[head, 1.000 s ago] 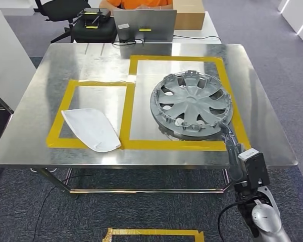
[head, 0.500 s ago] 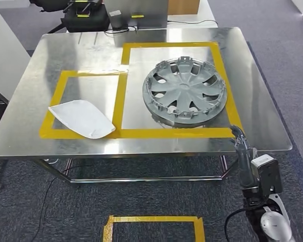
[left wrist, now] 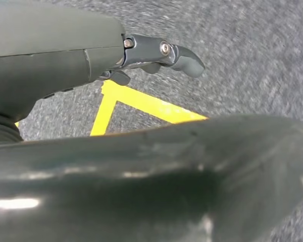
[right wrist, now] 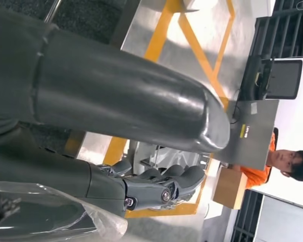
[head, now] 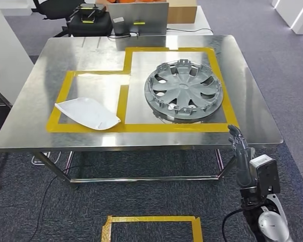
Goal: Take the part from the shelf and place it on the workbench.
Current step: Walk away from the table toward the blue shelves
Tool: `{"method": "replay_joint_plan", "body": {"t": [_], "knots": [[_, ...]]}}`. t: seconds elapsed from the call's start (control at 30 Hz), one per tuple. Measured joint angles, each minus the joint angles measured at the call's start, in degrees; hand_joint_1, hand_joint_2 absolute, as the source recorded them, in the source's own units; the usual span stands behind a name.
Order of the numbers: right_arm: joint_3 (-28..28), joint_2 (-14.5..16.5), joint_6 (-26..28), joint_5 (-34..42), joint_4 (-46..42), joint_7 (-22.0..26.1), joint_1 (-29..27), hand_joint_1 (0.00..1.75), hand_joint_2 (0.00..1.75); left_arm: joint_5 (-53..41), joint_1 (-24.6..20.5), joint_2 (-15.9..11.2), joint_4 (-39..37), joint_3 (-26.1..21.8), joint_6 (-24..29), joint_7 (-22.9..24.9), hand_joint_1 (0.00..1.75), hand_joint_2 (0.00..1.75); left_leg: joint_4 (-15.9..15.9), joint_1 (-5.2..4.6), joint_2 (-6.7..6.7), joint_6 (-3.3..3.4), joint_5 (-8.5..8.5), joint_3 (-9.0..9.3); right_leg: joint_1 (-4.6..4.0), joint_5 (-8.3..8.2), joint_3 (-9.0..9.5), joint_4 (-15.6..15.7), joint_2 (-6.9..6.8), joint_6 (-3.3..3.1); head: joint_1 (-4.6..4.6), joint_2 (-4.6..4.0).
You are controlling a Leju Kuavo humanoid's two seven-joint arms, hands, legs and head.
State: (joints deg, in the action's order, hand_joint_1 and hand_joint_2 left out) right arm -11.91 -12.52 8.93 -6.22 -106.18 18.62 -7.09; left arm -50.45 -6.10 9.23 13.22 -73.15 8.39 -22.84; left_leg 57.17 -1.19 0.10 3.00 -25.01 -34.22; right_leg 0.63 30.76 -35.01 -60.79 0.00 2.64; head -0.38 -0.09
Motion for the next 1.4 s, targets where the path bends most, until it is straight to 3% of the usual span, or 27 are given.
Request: {"method": "replay_joint_plan", "body": {"t": [0.07, 0.1, 0.13, 0.2, 0.23, 0.27, 0.33, 0.37, 0.43, 0.47, 0.53, 0.6, 0.63, 0.7, 0.77, 0.83, 0.87, 0.9, 0.97, 1.03, 1.1, 1.13, 1.17, 1.23, 1.27, 1.33, 1.4], "knots": [[0.38, 0.00, 0.38, -0.30, -0.28, 0.19, -0.14, 0.00, 0.00, -0.01, -0.05, 0.11, 0.00, -0.01, 0.01, 0.04, 0.00, 1.31, -0.21, 0.09, 0.08, 0.33, 1.39, -1.53, 0.04, 5.92, -1.42, -5.99, 0.01, 0.36, 0.22, 0.00], [0.66, 0.00, 0.63, -0.47, -0.49, 0.29, -0.31, 0.00, 0.00, -0.05, -0.03, 0.20, 0.00, -0.01, 0.03, 0.07, 0.00, 1.75, -0.19, 0.09, 0.09, 0.31, 2.10, -2.44, 0.05, 7.75, -1.82, -9.27, 0.01, 0.54, 0.27, 0.00], [0.95, 0.00, 0.91, -0.63, -0.74, 0.39, -0.55, 0.00, 0.00, -0.13, -0.01, 0.28, 0.00, -0.01, 0.05, 0.10, 0.00, 1.75, -0.17, 0.09, 0.12, 0.25, 2.86, -3.39, 0.06, 8.12, -1.67, -11.75, 0.01, 0.69, 0.29, 0.00], [1.62, 0.00, 1.44, -0.87, -1.30, 0.53, -1.08, 0.00, 0.00, -0.45, 0.04, 0.38, 0.00, -0.01, -0.33, 0.34, 0.00, 1.75, -0.11, 0.17, 0.17, 0.01, 4.52, -5.44, 0.14, 4.59, 1.03, -11.95, -0.01, 0.94, 0.31, 0.00], [1.99, 0.00, 1.60, -1.05, -1.56, 0.57, -1.27, 0.00, 0.00, -0.73, 0.08, 0.39, 0.00, 0.01, -0.94, 0.69, 0.00, 1.75, -0.05, 0.22, 0.18, -0.21, 5.40, -6.44, 0.25, 2.68, 3.68, -9.39, -0.01, 1.08, 0.31, 0.00], [2.34, 0.01, 1.69, -1.32, -1.76, 0.60, -1.37, 0.00, 0.00, -1.08, 0.13, 0.33, 0.00, 0.05, -1.81, 1.22, 0.00, 1.75, 0.08, 0.15, 0.15, -0.48, 6.26, -7.32, 0.37, 2.18, 7.35, -4.86, 0.02, 1.28, 0.34, 0.01], [3.01, 0.05, 1.64, -2.10, -2.02, 0.56, -1.43, 0.00, 0.00, -2.76, 0.39, 0.16, 0.00, 0.32, -3.94, 3.01, 0.00, 1.75, 0.21, 0.00, 0.11, -1.02, 7.85, -8.14, 0.37, 4.06, 13.16, 4.08, 0.24, 0.91, 0.31, 0.01], [3.36, 0.11, 1.57, -2.55, -2.03, 0.48, -1.39, 0.00, 0.00, -4.54, 0.59, -0.04, -0.01, 0.78, -4.95, 4.26, 0.00, 1.75, 0.08, 0.00, 0.11, -1.24, 8.65, -8.17, 0.19, 5.02, 14.48, 6.57, 0.37, 0.50, 0.36, 0.01], [4.34, 0.37, 1.39, -3.26, -1.73, 0.43, -1.31, 0.00, 0.00, -9.17, 1.25, -0.72, -0.02, 2.58, -6.64, 6.62, 0.00, 1.75, -0.56, 0.26, -0.01, -1.76, 9.87, -8.27, -0.05, 4.36, 13.48, 6.64, 0.26, -0.76, 0.49, -0.02], [4.99, 0.51, 1.24, -3.43, -1.49, 0.55, -1.24, 0.00, 0.00, -11.04, 1.62, -1.12, -0.02, 3.75, -7.18, 7.40, 0.00, 1.75, -0.11, 0.43, -0.11, -2.08, 8.73, -8.64, -0.11, 3.67, 12.59, 6.43, 0.12, -1.43, 0.51, -0.03], [6.32, 0.84, 0.90, -3.51, -1.07, 1.01, -1.24, 0.00, 0.00, -13.10, 2.37, -1.62, -0.02, 5.82, -7.77, 8.17, 0.00, 1.75, 4.20, 0.71, -0.24, -2.71, 2.29, -9.44, -0.06, 1.93, 10.53, 6.29, -0.22, -2.41, 0.23, -0.03], [7.45, 1.14, 0.67, -3.59, -0.81, 1.36, -1.31, 0.00, 0.00, -13.98, 2.76, -1.84, -0.02, 7.38, -8.01, 8.45, 0.00, 1.75, 12.42, 0.84, -0.23, -3.10, -4.52, -9.72, -0.21, 0.18, 8.59, 6.15, -0.39, -2.64, -0.02, -0.02], [7.92, 1.31, 0.57, -3.66, -0.67, 1.44, -1.33, 0.00, 0.00, -14.28, 2.80, -1.94, -0.02, 8.03, -8.04, 8.46, 0.00, 1.75, 16.15, 0.88, -0.23, -3.16, -5.64, -9.50, -0.30, -0.70, 7.57, 5.97, -0.49, -2.64, -0.04, -0.02], [8.75, 1.62, 0.43, -3.82, -0.39, 1.48, -1.42, 0.00, 0.00, -14.69, 2.81, -2.08, -0.02, 8.99, -8.05, 8.46, 0.00, 1.75, 18.85, 0.89, -0.24, -2.93, -3.86, -7.29, -0.47, -2.24, 5.27, 5.37, -0.67, -2.57, -0.08, -0.02], [9.41, 1.94, 0.35, -3.96, -0.22, 1.49, -1.57, 0.00, 0.00, -14.95, 2.83, -2.28, -0.01, 9.68, -7.97, 8.46, 0.00, 1.75, 13.12, 0.73, -0.36, -2.18, -2.40, -1.27, -0.58, -3.47, 3.05, 4.68, -0.65, -2.43, -0.09, -0.02], [9.97, 2.22, 0.34, -4.10, -0.16, 1.52, -1.74, 0.00, 0.00, -15.09, 2.79, -2.52, -0.01, 10.22, -7.80, 8.46, 0.00, 1.75, 3.25, 0.37, -0.52, -1.43, -4.55, 6.05, -0.66, -4.54, 1.77, 4.14, -0.63, -2.05, -0.04, -0.02], [10.16, 2.33, 0.33, -4.19, -0.13, 1.54, -1.81, 0.00, 0.00, -15.13, 2.75, -2.61, -0.01, 10.39, -7.68, 8.46, 0.00, 1.75, -0.08, 0.15, -0.57, -1.21, -5.68, 8.27, -0.59, -5.12, 1.39, 4.05, -0.63, -1.72, -0.04, -0.02], [10.29, 2.42, 0.32, -4.26, -0.09, 1.55, -1.88, 0.00, 0.00, -15.17, 2.73, -2.63, -0.01, 10.46, -7.59, 8.46, 0.00, 1.75, -1.90, -0.04, -0.55, -1.08, -6.04, 9.05, -0.49, -5.73, 1.09, 4.05, -0.64, -1.32, -0.04, -0.02], [10.50, 2.54, 0.29, -4.37, 0.03, 1.56, -2.04, 0.00, 0.00, -15.19, 2.76, -2.65, -0.02, 10.59, -7.45, 8.46, 0.00, 1.75, -2.50, -0.06, -0.28, -0.45, -4.95, 8.21, -0.21, -5.52, 0.26, 3.76, -0.51, -0.63, -0.06, -0.02], [10.79, 2.61, 0.28, -4.43, 0.17, 1.55, -2.17, 0.00, 0.00, -15.20, 2.79, -2.73, -0.02, 10.70, -7.38, 8.46, 0.00, 1.75, -2.78, 0.07, 0.07, 0.35, -3.39, 6.63, -0.10, -1.36, -1.48, 0.53, -0.26, -0.22, 0.11, -0.02], [11.04, 2.66, 0.28, -4.45, 0.34, 1.54, -2.22, 0.00, 0.00, -15.20, 2.78, -2.80, -0.02, 10.75, -7.34, 8.46, 0.00, 1.75, -2.50, 0.01, 0.20, 0.63, -1.96, 4.62, -0.06, 3.90, -3.52, -6.42, -0.14, 0.16, 0.26, -0.02], [11.11, 2.68, 0.28, -4.50, 0.46, 1.52, -2.25, 0.00, 0.00, -15.20, 2.78, -2.80, -0.02, 10.78, -7.35, 8.46, 0.00, 1.31, -2.32, -0.01, 0.27, 0.61, -1.24, 3.56, -0.04, 4.92, -4.01, -9.78, -0.13, 0.35, 0.27, -0.02], [11.16, 2.70, 0.29, -4.60, 0.57, 1.50, -2.29, 0.00, 0.00, -15.20, 2.79, -2.80, -0.02, 10.80, -7.37, 8.45, 0.00, 0.87, -2.09, -0.02, 0.35, 0.54, -0.50, 2.43, 0.00, 4.34, -3.87, -11.98, -0.14, 0.53, 0.27, -0.02], [11.21, 2.73, 0.36, -4.87, 0.73, 1.45, -2.42, 0.00, 0.00, -15.20, 2.80, -2.71, -0.02, 10.87, -7.39, 8.36, 0.00, 0.00, -1.42, 0.03, 0.47, 0.28, 0.92, -0.03, 0.18, 0.53, -0.84, -11.05, -0.15, 0.79, 0.27, -0.02], [11.22, 2.76, 0.42, -5.00, 0.75, 1.42, -2.48, 0.00, 0.00, -15.19, 2.81, -2.66, -0.02, 10.92, -7.41, 8.21, 0.00, 0.00, -0.96, 0.04, 0.49, 0.04, 1.53, -1.22, 0.32, -0.47, 2.21, -7.74, -0.18, 0.88, 0.27, -0.02], [11.24, 2.82, 0.61, -5.31, 0.75, 1.33, -2.66, 0.00, 0.00, -14.95, 2.88, -2.60, -0.02, 11.04, -7.80, 7.53, 0.00, 0.00, 0.18, -0.07, 0.44, -0.54, 2.42, -2.83, 0.36, 1.14, 8.99, 1.41, -0.20, 0.57, 0.21, -0.01], [11.28, 2.90, 0.84, -5.74, 0.74, 1.20, -3.02, 0.00, 0.00, -14.44, 2.99, -2.63, -0.02, 11.10, -8.28, 6.59, 0.00, 0.00, 0.74, -0.07, 0.40, -1.16, 3.14, -3.25, 0.09, 3.19, 11.73, 6.16, -0.17, -0.34, 0.26, -0.02]]}}
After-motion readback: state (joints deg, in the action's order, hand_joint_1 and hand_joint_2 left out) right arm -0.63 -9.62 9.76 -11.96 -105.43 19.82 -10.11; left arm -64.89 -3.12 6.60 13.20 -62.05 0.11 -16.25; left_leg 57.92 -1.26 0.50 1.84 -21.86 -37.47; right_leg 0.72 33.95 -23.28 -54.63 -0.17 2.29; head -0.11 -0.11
